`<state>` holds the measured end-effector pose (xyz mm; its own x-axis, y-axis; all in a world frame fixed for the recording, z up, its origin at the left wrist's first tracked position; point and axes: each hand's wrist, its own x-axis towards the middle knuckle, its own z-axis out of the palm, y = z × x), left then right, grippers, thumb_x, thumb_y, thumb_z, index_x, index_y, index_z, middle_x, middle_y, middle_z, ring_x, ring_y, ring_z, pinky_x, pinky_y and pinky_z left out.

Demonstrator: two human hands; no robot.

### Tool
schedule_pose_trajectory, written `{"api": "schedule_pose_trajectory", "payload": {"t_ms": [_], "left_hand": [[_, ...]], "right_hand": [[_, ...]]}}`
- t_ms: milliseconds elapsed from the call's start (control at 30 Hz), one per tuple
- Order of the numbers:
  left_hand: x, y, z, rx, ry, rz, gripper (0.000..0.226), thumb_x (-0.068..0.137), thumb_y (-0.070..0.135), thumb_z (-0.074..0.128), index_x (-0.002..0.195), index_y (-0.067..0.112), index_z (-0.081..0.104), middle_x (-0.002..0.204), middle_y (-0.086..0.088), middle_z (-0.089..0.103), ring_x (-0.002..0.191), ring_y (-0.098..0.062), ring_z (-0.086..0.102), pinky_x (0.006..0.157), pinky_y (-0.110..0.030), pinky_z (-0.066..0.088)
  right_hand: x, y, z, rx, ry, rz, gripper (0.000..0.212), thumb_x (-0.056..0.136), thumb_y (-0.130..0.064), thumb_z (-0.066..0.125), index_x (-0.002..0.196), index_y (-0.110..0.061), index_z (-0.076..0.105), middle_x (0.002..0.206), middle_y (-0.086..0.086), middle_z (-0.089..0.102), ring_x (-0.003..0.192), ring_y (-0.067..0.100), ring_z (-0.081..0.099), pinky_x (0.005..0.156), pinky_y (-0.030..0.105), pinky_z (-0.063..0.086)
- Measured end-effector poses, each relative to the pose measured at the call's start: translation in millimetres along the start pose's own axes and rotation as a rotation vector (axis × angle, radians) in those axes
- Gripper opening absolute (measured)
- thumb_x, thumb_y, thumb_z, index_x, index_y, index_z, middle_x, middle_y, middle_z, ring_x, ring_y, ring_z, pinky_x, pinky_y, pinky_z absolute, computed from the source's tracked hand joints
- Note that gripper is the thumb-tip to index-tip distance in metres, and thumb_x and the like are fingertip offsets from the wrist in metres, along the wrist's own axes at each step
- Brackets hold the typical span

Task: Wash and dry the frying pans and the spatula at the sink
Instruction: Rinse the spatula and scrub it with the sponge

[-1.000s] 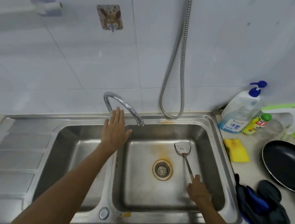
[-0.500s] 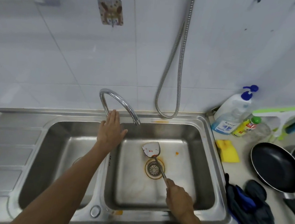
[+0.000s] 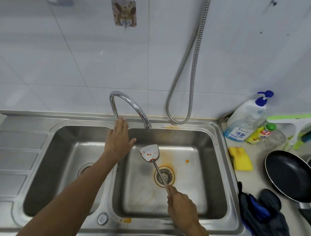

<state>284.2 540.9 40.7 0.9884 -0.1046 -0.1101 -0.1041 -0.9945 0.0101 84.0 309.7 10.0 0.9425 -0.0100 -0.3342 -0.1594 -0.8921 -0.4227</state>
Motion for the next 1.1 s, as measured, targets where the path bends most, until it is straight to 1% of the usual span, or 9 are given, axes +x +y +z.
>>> {"api": "schedule_pose_trajectory", "payload": {"t_ms": [133, 233, 433, 600, 767, 900, 967, 1100], "left_hand": [[0.1, 0.5, 4.9, -0.031, 0.021, -0.013, 0.093, 0.098, 0.055, 0.051, 0.160, 0.000, 0.010, 0.170, -0.018, 0.009, 0.158, -0.030, 0.010, 0.120, -0.045, 0.030], [-1.7, 0.6, 6.6, -0.033, 0.028, -0.017, 0.093, 0.098, 0.056, 0.051, 0.160, 0.001, 0.010, 0.170, -0.018, 0.009, 0.158, -0.030, 0.010, 0.122, -0.046, 0.031], [-8.1, 1.3, 8.7, -0.054, 0.048, -0.024, 0.090, 0.097, 0.054, 0.055, 0.159, 0.002, 0.015, 0.168, -0.018, 0.014, 0.157, -0.031, 0.013, 0.121, -0.047, 0.032], [-10.3, 1.6, 9.3, -0.090, 0.053, -0.029, 0.093, 0.096, 0.055, 0.057, 0.159, 0.003, 0.012, 0.169, -0.016, 0.011, 0.158, -0.030, 0.013, 0.122, -0.045, 0.031], [-9.3, 1.7, 16.8, -0.082, 0.056, -0.010, 0.099, 0.096, 0.055, 0.056, 0.160, 0.001, 0.004, 0.170, -0.019, -0.002, 0.158, -0.031, 0.001, 0.125, -0.045, 0.024], [-5.2, 1.1, 26.8, -0.079, 0.096, 0.017, 0.100, 0.095, 0.051, 0.060, 0.160, -0.001, 0.006, 0.169, -0.023, -0.007, 0.158, -0.034, -0.004, 0.127, -0.047, 0.020], [0.9, 0.8, 29.3, -0.074, 0.110, 0.029, 0.100, 0.094, 0.051, 0.061, 0.160, -0.003, 0.008, 0.168, -0.024, -0.011, 0.157, -0.035, -0.005, 0.127, -0.048, 0.020], [21.7, 5.0, 24.8, -0.073, 0.103, 0.056, 0.099, 0.094, 0.051, 0.061, 0.159, -0.003, 0.009, 0.166, -0.025, -0.018, 0.157, -0.038, -0.005, 0.127, -0.049, 0.018]], "right_hand": [[0.1, 0.4, -1.3, 0.005, -0.009, 0.007, 0.040, 0.106, -0.035, 0.044, 0.146, -0.029, 0.044, 0.110, -0.007, 0.073, 0.095, 0.017, 0.071, 0.088, 0.031, 0.059], [0.3, -1.4, -3.0, 0.020, -0.020, 0.008, 0.042, 0.105, -0.035, 0.046, 0.146, -0.029, 0.043, 0.111, -0.007, 0.073, 0.095, 0.015, 0.071, 0.088, 0.028, 0.058], [2.5, -5.2, -8.3, 0.022, -0.017, -0.023, 0.041, 0.106, -0.032, 0.044, 0.147, -0.027, 0.043, 0.109, -0.006, 0.073, 0.092, 0.015, 0.070, 0.082, 0.025, 0.056], [5.5, -6.9, -7.2, 0.021, -0.045, -0.028, 0.041, 0.106, -0.035, 0.044, 0.147, -0.028, 0.043, 0.107, -0.007, 0.073, 0.088, 0.013, 0.071, 0.082, 0.024, 0.059], [5.8, -6.6, -7.8, 0.045, -0.056, -0.033, 0.041, 0.107, -0.036, 0.042, 0.147, -0.030, 0.043, 0.104, -0.007, 0.073, 0.086, 0.012, 0.070, 0.080, 0.022, 0.058], [6.6, -4.8, -8.3, 0.087, -0.072, -0.016, 0.043, 0.107, -0.041, 0.037, 0.147, -0.028, 0.045, 0.105, -0.007, 0.074, 0.088, 0.013, 0.071, 0.082, 0.022, 0.057], [7.3, -3.1, -7.7, 0.119, -0.086, -0.003, 0.043, 0.106, -0.043, 0.039, 0.145, -0.028, 0.046, 0.107, -0.006, 0.074, 0.090, 0.014, 0.071, 0.086, 0.024, 0.058], [12.5, 5.4, -4.4, 0.134, -0.116, 0.030, 0.036, 0.104, -0.039, 0.041, 0.137, -0.028, 0.052, 0.106, 0.001, 0.075, 0.093, 0.021, 0.072, 0.087, 0.041, 0.059]]}}
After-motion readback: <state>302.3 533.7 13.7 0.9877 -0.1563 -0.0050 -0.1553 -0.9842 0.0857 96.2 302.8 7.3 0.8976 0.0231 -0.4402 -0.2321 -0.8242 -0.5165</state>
